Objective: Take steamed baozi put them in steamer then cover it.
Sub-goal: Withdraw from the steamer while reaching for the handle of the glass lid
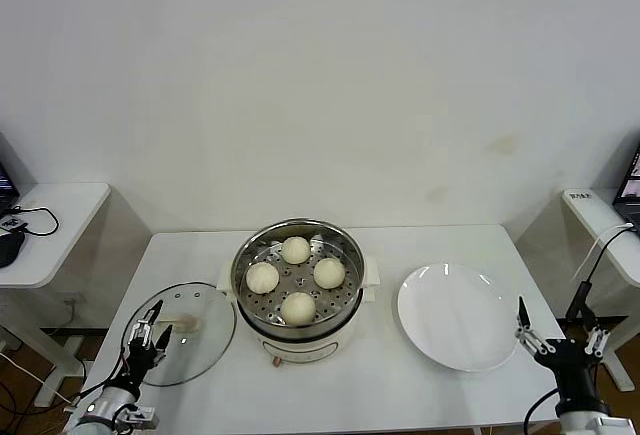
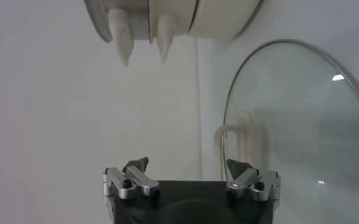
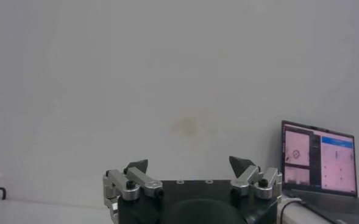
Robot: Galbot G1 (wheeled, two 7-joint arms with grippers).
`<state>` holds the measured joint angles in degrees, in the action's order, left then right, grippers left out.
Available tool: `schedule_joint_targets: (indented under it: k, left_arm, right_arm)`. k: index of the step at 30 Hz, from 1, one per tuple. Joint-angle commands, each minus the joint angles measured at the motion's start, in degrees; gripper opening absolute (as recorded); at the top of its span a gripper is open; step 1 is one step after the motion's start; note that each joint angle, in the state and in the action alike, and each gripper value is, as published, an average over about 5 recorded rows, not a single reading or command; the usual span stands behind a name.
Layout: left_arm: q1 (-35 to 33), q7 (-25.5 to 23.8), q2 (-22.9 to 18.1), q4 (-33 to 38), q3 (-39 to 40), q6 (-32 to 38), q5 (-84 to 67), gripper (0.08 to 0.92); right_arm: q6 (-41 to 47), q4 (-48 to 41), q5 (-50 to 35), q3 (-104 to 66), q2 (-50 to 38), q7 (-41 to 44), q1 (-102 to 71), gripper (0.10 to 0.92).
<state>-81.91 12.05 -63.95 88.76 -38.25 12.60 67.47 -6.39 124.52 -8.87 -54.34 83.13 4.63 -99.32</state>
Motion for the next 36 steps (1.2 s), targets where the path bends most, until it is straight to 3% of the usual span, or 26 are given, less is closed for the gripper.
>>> schedule_joint_targets:
  k: [1, 19, 36]
  left_arm:
    - [5.68, 0.11, 0.28, -4.69, 1.38, 0.11, 0.53, 0.823]
    - [10.69, 0.32, -0.14, -10.35, 2.87, 0.30, 1.07, 0.823]
    - [11.89, -0.89, -0.33, -10.95, 3.47, 0.56, 0.81, 0.813]
  right_arm:
    - [0.01, 0.45, 0.20, -0.34, 0.26, 0.06, -0.68, 0.823]
    - [-0.10, 0.17, 0.78, 0.19, 0.88, 0.36, -0.96, 0.823]
    - [-0.72, -0.32, 1.84, 1.70, 1.64, 0.38, -1.19, 0.823]
